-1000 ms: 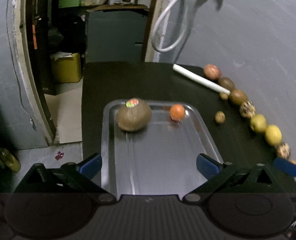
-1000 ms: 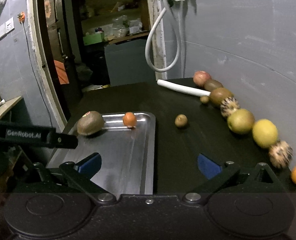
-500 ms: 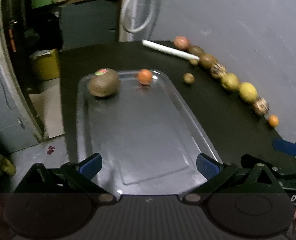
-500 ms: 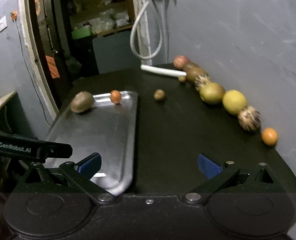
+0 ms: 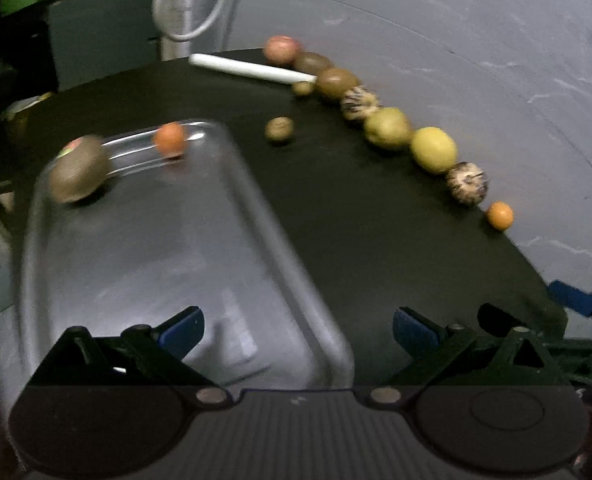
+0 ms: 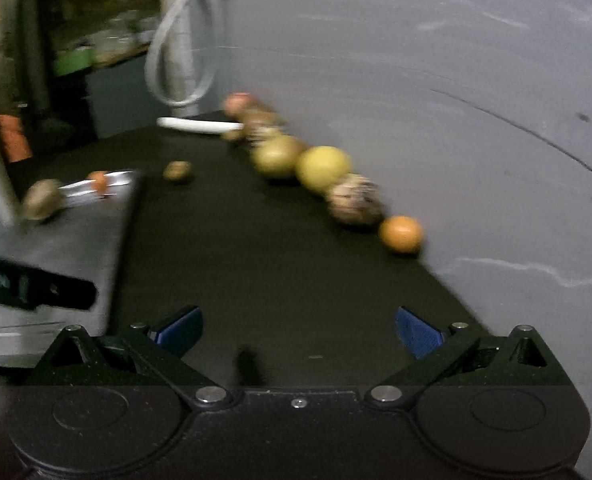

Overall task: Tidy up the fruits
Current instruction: 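Grasp the striped melon with the left gripper while the right gripper grasps an orange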

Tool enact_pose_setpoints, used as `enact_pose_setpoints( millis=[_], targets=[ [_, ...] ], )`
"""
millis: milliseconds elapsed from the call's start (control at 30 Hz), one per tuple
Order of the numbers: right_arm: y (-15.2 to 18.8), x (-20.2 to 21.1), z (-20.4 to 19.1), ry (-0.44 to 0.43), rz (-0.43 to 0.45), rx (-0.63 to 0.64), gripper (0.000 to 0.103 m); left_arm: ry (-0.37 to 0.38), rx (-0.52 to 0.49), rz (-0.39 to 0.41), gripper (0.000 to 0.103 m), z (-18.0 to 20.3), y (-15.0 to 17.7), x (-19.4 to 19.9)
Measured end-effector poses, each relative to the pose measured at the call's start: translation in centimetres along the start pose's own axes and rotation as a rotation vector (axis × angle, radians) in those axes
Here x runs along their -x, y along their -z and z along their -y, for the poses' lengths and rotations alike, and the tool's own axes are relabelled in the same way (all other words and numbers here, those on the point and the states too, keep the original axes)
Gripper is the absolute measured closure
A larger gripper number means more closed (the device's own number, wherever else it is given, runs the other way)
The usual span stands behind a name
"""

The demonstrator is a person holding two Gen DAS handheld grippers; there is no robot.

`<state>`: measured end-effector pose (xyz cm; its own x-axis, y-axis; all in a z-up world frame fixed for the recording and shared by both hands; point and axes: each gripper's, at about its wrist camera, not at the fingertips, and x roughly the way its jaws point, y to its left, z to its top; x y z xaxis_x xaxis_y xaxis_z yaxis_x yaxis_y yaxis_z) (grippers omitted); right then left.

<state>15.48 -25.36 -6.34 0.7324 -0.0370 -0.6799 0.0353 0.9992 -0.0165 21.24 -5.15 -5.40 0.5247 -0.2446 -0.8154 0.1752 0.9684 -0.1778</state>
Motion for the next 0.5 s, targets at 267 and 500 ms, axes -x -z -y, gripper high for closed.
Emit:
enact_pose_setpoints(
  millis=[267,500],
  targets=[
    [0.4,-2.9,2.5,0.126,0.043,-0.104,0.001,0.115,-0.037,-0.005,0.001,5.3,-5.8,-4.5],
    [-1.0,-5.1,3.5,0.138,0.057,-0.149,0.012,0.202,-0.153,-0.005,0.001,10.3,-9.3,-8.3]
  ],
)
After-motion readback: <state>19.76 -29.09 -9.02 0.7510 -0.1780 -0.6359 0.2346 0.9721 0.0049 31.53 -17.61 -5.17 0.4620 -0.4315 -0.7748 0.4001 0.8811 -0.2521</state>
